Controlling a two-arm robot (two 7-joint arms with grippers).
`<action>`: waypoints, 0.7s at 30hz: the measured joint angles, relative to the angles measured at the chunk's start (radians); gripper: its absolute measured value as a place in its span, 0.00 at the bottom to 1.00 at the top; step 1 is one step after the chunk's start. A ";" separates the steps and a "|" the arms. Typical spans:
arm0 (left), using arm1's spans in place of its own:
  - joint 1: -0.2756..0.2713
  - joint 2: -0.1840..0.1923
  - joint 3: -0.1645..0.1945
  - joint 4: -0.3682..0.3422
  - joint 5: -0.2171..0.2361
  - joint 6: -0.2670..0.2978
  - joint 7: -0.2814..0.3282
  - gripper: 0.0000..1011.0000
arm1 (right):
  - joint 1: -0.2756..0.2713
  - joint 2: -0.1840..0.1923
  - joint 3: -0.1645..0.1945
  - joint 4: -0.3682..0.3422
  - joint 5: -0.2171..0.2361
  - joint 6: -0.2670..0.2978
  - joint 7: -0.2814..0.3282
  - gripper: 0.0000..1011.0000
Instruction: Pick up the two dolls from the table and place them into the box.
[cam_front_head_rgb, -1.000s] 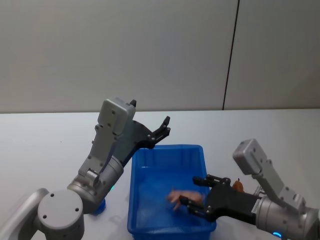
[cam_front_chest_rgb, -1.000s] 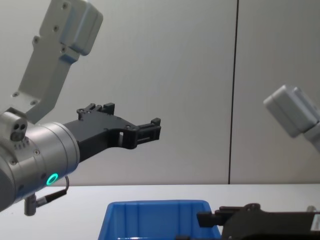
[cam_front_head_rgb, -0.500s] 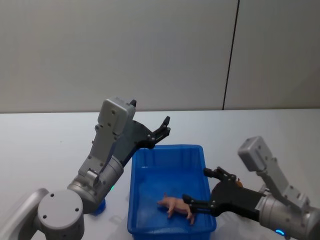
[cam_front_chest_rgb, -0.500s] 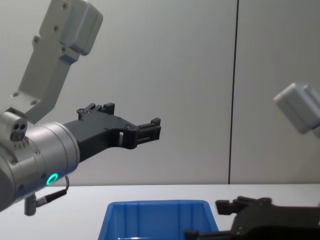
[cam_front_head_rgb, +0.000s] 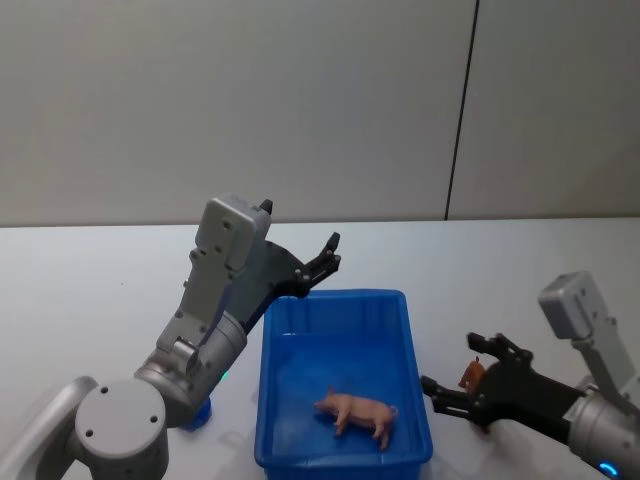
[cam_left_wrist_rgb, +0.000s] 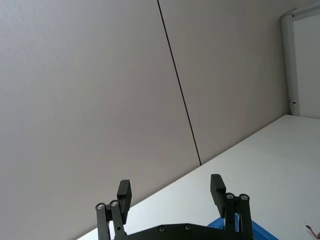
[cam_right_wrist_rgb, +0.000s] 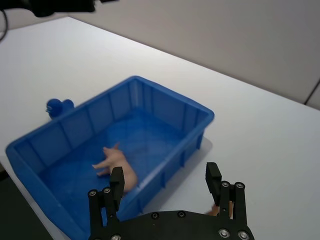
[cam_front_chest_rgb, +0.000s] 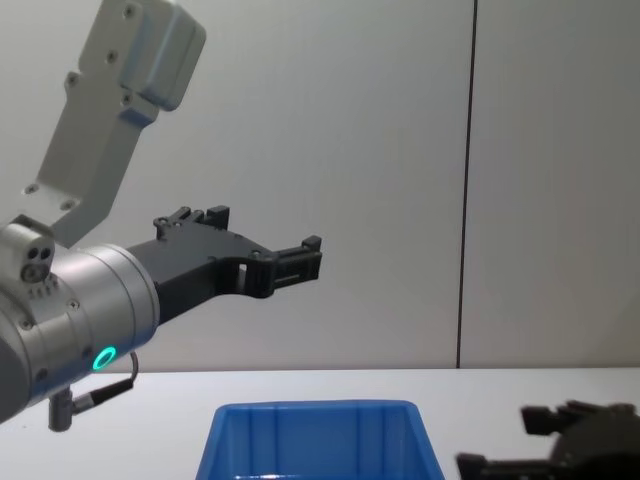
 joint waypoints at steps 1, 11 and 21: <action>0.000 0.000 0.000 0.000 0.000 0.000 0.000 0.99 | -0.004 0.004 0.002 -0.001 0.002 0.003 -0.005 0.99; 0.000 0.000 0.000 0.000 0.000 0.000 0.000 0.99 | -0.032 0.034 0.015 0.008 0.008 0.037 -0.057 0.99; 0.000 0.000 0.000 0.000 0.000 0.000 0.000 0.99 | -0.039 0.041 0.015 0.033 -0.005 0.059 -0.079 0.99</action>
